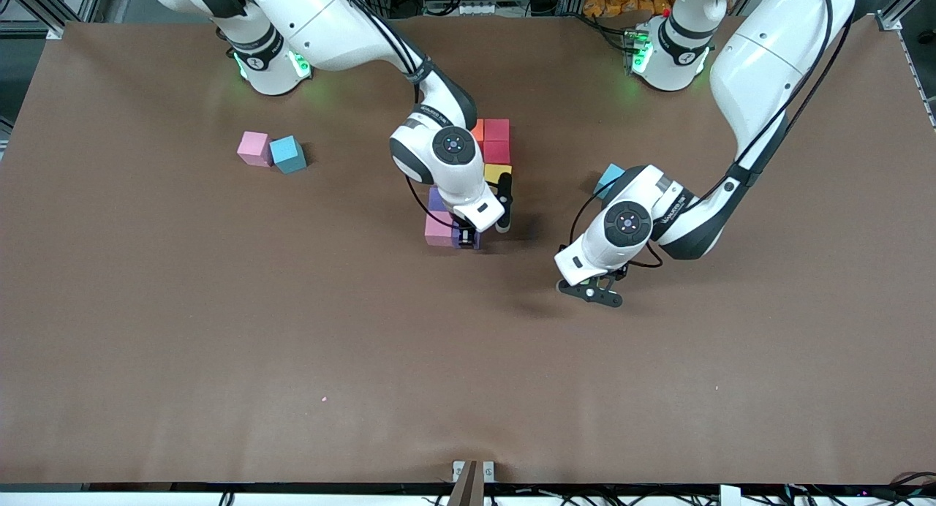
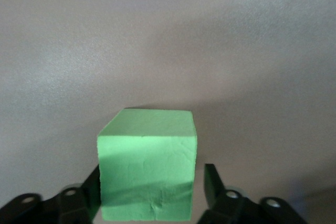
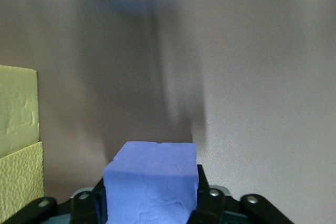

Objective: Form number 2 with 11 blocks

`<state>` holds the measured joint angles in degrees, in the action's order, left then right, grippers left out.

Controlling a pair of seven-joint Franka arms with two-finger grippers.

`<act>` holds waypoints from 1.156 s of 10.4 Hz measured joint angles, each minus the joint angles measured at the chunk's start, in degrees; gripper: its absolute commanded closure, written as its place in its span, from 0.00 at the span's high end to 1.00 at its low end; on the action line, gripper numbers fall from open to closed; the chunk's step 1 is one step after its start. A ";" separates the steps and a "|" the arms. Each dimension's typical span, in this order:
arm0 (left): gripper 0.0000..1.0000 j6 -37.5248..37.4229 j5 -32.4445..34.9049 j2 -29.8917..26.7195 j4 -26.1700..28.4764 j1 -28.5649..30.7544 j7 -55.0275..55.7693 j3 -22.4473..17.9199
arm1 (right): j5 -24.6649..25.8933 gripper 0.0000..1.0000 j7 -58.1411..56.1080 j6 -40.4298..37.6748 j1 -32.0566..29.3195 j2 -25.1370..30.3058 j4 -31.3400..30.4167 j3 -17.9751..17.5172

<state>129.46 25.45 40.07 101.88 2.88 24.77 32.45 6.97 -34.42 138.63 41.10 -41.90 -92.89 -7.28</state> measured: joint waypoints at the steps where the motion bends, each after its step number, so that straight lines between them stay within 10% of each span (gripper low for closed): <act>1: 0.57 0.02 0.00 0.06 0.06 0.01 0.00 -0.05 | -0.02 1.00 0.01 0.00 0.00 -0.05 0.00 0.01; 7: 0.54 0.41 0.00 -0.13 -0.87 0.02 7.41 0.23 | -0.02 1.00 -0.01 -1.69 0.07 1.80 1.28 -0.15; 12: 0.53 0.42 -0.82 -0.93 -1.01 -0.17 28.24 2.44 | -0.03 1.00 0.42 -15.33 -0.61 14.56 -0.53 4.35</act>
<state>129.88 24.63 39.14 100.87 2.70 53.01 34.89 6.95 -34.00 123.30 40.50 -27.34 -93.43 -2.92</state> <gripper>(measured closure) 0.414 0.000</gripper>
